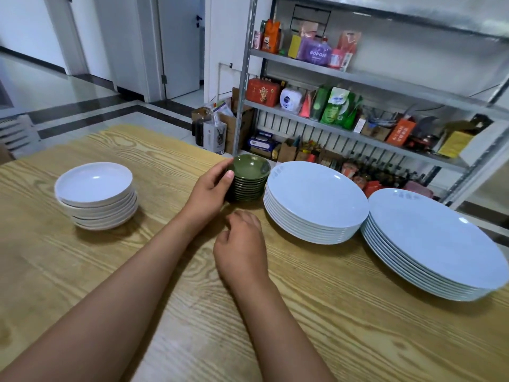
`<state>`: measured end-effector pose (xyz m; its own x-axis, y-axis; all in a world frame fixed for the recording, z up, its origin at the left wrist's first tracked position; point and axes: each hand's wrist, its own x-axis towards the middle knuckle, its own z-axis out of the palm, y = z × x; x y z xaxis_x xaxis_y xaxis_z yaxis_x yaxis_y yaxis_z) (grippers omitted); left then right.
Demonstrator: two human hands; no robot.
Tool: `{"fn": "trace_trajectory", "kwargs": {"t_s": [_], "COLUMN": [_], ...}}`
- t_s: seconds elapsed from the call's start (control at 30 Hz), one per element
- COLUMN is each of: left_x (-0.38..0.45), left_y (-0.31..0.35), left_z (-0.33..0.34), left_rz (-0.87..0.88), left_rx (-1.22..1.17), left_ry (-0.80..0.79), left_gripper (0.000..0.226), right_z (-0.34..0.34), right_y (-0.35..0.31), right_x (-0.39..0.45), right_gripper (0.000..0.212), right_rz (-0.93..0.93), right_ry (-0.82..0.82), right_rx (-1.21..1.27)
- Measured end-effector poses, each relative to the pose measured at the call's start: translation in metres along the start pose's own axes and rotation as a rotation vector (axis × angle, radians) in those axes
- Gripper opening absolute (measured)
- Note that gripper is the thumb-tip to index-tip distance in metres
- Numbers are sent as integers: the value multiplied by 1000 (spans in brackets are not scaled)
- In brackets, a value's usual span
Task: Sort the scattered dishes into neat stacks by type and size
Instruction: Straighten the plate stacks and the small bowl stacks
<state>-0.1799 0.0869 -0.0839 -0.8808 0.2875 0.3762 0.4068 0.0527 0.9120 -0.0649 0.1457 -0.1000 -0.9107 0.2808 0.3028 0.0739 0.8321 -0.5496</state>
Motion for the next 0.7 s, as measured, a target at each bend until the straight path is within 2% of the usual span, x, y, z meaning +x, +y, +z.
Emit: {"fn": "trace_trajectory", "kwargs": {"t_s": [0.1, 0.23, 0.4, 0.47, 0.53, 0.6, 0.67, 0.7], "left_x": [-12, -50, -116, -146, -177, -204, -217, -218], "left_y": [6, 17, 26, 26, 24, 26, 25, 24], "left_z": [-3, -19, -66, -93, -119, -142, -164, -172], "left_rz": [-20, -18, -54, -25, 15, -125, -269, -279], "left_rx": [27, 262, 446, 680, 998, 1139, 1145, 1140], "left_ry": [50, 176, 199, 152, 94, 60, 57, 98], "left_gripper": [36, 37, 30, 28, 40, 55, 64, 67], "right_z": [-1, -7, -15, -16, -18, -18, -12, -8], "right_y": [2, -2, -15, -20, -24, -29, -40, -49], "right_x": [1, -1, -8, -10, -15, -20, -29, -35], "right_gripper": [36, 43, 49, 54, 60, 64, 66, 66], "right_rz": [-22, -63, -121, -163, -189, -192, -180, -173], "right_ry": [-21, -128, -288, -392, -475, -516, -529, -536], "right_rx": [-22, -113, -255, -284, -340, -395, -393, -379]}}
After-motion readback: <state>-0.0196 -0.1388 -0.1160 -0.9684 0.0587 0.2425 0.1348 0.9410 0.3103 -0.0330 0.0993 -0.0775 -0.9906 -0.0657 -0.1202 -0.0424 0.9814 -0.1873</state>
